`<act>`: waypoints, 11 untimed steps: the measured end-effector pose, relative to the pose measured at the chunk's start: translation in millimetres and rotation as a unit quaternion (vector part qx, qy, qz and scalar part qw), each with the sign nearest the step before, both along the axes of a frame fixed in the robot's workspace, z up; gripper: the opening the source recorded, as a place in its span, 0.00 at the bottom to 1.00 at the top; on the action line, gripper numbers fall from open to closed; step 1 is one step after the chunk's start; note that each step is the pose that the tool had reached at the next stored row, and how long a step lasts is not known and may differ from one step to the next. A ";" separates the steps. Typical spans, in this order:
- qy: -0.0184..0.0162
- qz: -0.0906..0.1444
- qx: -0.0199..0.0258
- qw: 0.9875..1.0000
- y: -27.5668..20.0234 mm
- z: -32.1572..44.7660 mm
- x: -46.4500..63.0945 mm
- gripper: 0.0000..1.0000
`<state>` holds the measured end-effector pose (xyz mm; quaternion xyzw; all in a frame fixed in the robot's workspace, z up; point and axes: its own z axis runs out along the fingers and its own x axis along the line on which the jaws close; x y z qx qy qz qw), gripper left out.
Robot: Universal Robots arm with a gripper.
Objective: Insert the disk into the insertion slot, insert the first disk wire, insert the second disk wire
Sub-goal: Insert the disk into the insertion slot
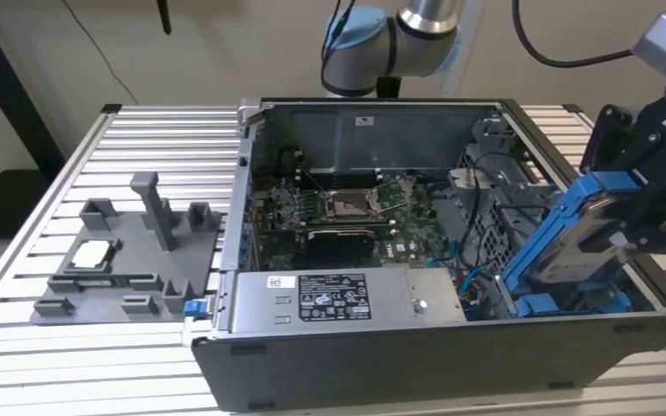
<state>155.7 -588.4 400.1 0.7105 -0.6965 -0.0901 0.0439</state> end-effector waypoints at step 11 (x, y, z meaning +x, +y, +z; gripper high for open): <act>0.001 0.000 0.007 1.000 0.0 -13.0 1.9 0.40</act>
